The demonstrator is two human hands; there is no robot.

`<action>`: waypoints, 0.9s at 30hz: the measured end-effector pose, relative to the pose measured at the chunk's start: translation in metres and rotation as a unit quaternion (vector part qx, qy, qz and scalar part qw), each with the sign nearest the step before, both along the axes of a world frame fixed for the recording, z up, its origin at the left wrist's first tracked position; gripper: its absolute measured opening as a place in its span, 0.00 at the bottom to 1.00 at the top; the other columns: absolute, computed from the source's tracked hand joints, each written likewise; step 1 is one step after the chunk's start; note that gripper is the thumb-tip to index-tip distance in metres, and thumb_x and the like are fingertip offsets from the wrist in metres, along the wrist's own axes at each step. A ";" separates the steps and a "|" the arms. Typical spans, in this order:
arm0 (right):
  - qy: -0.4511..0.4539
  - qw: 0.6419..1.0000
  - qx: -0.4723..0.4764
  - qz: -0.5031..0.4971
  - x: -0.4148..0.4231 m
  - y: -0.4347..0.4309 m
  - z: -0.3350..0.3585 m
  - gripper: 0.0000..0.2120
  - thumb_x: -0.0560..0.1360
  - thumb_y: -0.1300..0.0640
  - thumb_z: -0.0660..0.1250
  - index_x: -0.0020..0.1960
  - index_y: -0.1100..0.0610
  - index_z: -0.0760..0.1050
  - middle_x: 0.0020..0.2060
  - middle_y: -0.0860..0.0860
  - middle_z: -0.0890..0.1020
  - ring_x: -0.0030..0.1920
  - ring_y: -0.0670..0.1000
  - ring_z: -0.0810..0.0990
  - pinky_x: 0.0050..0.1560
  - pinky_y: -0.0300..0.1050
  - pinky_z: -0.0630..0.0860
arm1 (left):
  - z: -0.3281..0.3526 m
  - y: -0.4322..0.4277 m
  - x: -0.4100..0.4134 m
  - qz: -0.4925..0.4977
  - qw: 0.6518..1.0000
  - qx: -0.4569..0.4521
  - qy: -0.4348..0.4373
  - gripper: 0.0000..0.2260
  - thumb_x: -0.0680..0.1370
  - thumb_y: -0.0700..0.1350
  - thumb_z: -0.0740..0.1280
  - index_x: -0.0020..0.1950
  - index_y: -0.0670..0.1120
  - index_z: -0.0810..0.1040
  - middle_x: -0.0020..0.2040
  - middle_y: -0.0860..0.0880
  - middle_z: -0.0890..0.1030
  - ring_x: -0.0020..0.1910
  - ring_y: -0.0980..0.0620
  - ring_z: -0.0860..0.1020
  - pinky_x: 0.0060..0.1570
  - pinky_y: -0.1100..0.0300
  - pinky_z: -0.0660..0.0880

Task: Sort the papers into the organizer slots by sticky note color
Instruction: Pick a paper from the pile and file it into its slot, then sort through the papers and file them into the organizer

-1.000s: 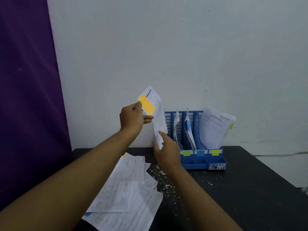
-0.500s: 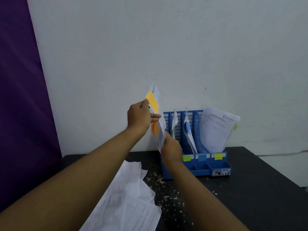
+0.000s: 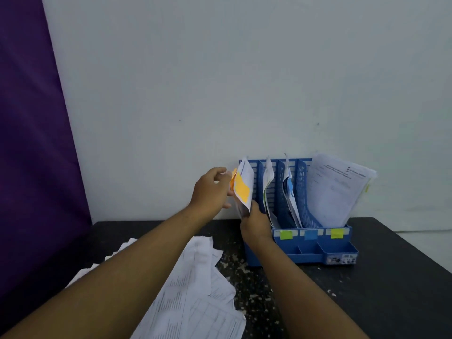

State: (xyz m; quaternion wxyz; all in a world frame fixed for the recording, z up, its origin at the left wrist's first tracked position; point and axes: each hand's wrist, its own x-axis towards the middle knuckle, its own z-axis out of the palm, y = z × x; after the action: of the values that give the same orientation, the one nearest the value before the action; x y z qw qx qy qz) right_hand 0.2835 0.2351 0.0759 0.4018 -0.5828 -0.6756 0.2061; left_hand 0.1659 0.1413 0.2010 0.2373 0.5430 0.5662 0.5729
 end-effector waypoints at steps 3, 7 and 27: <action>0.015 1.000 0.024 -0.003 -0.002 -0.008 0.001 0.14 0.85 0.55 0.58 0.70 0.53 0.69 0.57 0.57 0.82 0.57 0.61 0.82 0.51 0.51 0.79 | -0.017 -0.010 -0.009 0.009 1.000 -0.015 0.004 0.16 0.87 0.49 0.62 0.74 0.51 0.74 0.64 0.51 0.77 0.49 0.52 0.84 0.35 0.59 0.84; 0.025 0.998 0.059 -0.017 -0.004 -0.020 0.014 0.13 0.87 0.49 0.56 0.68 0.52 0.72 0.51 0.55 0.84 0.51 0.57 0.83 0.43 0.46 0.77 | -0.042 -0.029 -0.022 0.040 0.999 -0.020 0.016 0.14 0.86 0.47 0.65 0.72 0.52 0.75 0.64 0.52 0.78 0.50 0.51 0.83 0.37 0.60 0.85; -0.066 0.974 0.146 0.159 -0.068 -0.178 -0.049 0.17 0.78 0.55 0.68 0.67 0.48 0.78 0.65 0.47 0.77 0.65 0.49 0.74 0.66 0.52 0.76 | -0.228 -0.201 -0.148 0.197 0.946 -0.090 0.241 0.12 0.78 0.41 0.73 0.56 0.56 0.81 0.55 0.56 0.81 0.57 0.50 0.78 0.59 0.46 0.77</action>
State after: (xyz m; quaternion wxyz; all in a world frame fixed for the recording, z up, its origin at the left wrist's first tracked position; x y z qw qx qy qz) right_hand 0.2153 0.0570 0.0265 0.3993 -0.4157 -0.8071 0.1277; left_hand 0.0180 -0.0596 -0.0265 0.0236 0.5187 0.7516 0.4068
